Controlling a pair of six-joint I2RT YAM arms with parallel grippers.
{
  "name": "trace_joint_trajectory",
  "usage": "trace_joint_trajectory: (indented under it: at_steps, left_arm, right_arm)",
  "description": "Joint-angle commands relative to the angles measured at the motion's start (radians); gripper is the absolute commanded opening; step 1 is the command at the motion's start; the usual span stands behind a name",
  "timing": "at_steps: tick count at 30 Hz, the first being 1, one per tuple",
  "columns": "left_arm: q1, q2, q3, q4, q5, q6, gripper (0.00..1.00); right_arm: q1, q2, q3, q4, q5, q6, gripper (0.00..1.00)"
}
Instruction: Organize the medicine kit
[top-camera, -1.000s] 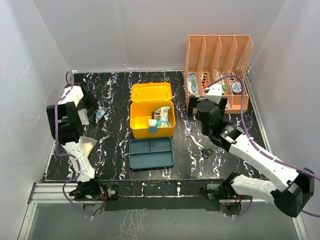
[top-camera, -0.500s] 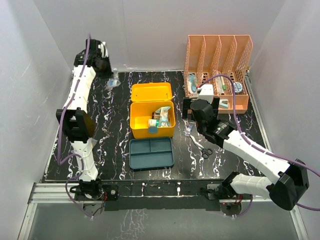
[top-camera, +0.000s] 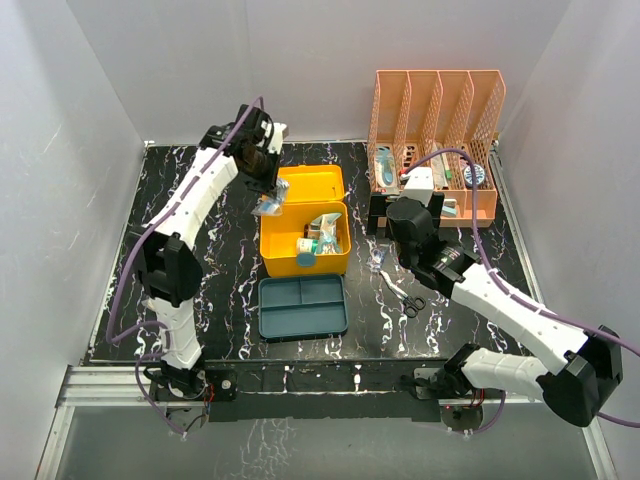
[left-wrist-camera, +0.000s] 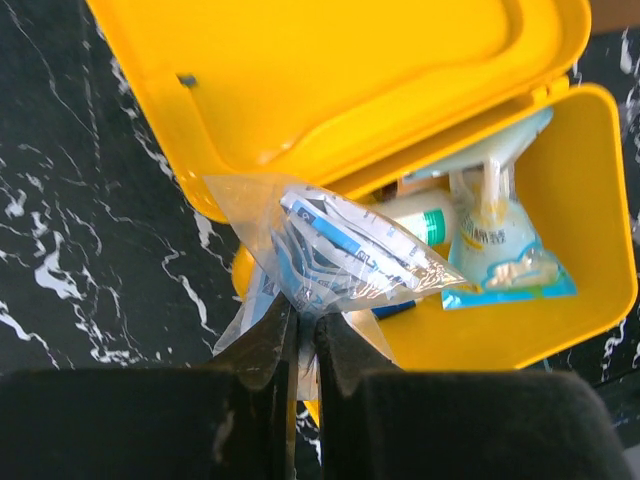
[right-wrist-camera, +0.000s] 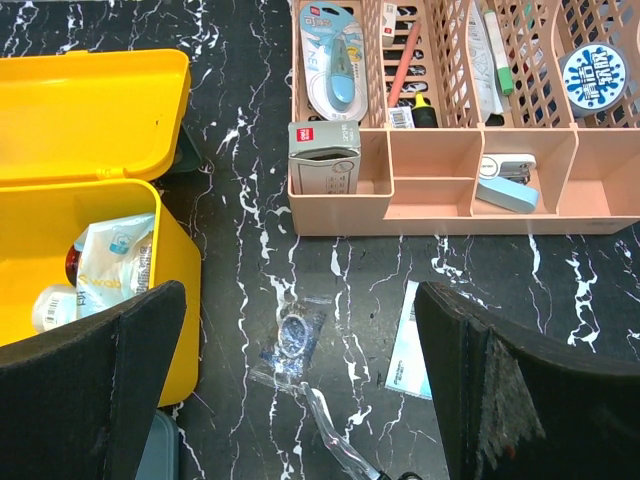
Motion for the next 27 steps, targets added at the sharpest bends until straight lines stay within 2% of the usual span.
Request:
trace_joint_trajectory:
  at_steps: [1,13,22,27]
  left_arm:
    - [-0.042,-0.113,-0.066,-0.026,-0.031,-0.017,0.0]
    - [-0.07,-0.3,-0.431,0.138,-0.033,-0.17,0.0]
    - [-0.072,-0.244,-0.42,0.214,0.035,-0.267,0.0]
    - [-0.075,-0.224,-0.468,0.247,0.073,-0.313,0.0]
  right_arm:
    - [-0.002,-0.037,0.028,0.033,0.014,0.017,0.98]
    - [-0.003,-0.033,0.025,0.042,0.009,0.021,0.98]
    - [-0.002,-0.029,0.032,0.032,0.02,0.011,0.98]
    - [-0.002,-0.038,0.027,0.022,0.034,0.004,0.98]
